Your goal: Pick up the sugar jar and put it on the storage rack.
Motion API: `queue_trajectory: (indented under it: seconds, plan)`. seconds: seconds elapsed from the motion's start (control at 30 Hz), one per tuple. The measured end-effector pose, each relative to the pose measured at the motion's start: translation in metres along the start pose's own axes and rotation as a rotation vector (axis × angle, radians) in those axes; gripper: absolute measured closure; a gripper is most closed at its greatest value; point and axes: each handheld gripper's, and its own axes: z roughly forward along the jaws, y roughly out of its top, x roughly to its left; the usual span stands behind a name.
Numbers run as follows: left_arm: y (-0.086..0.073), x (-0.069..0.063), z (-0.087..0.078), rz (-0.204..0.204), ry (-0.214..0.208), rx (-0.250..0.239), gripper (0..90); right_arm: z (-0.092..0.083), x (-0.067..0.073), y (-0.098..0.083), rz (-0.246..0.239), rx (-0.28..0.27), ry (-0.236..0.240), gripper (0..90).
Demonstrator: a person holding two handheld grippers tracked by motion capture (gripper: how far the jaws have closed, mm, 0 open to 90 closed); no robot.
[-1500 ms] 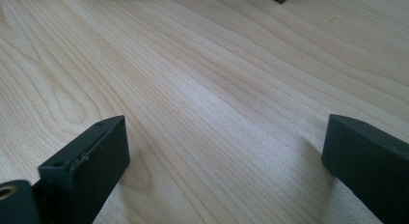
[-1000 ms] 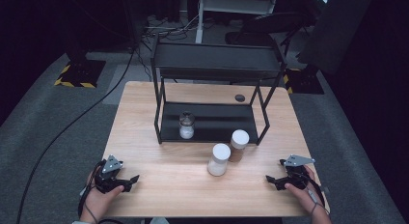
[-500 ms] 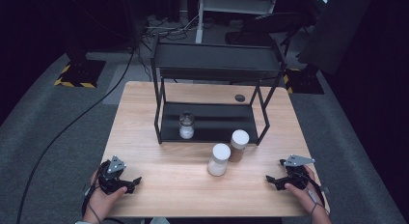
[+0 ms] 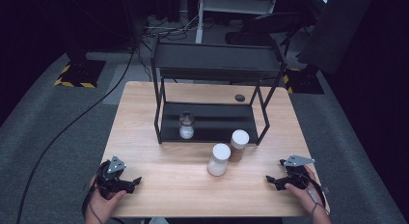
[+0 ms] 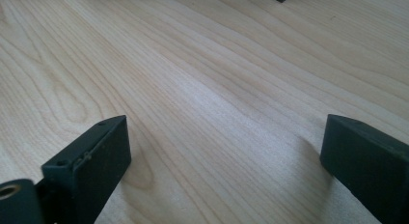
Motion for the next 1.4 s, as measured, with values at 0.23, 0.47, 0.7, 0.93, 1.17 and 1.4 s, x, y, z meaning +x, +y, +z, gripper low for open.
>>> queue_trajectory:
  seconds: [0.23,0.47,0.7,0.93,1.17,1.4]
  plan:
    - [0.000,0.000,0.001,0.000,0.001,0.000,2.7,-0.004,0.004,0.012,-0.009,-0.010,0.018,4.4]
    - [0.001,0.000,0.001,0.000,0.001,0.000,2.7,-0.014,0.007,0.029,-0.034,-0.030,0.034,4.8]
    - [0.001,0.000,0.001,0.000,0.001,0.000,2.7,-0.024,0.009,0.045,-0.048,-0.047,0.048,4.9]
    - [0.001,0.000,0.001,0.001,0.001,0.001,2.7,-0.033,0.013,0.060,-0.067,-0.040,0.070,4.9]
    - [0.000,0.000,0.001,0.001,0.001,0.000,2.7,-0.041,0.016,0.073,-0.068,-0.068,0.092,4.9]
    - [0.000,0.000,0.001,0.000,0.001,0.000,2.7,-0.044,0.016,0.083,-0.081,-0.074,0.093,4.9]
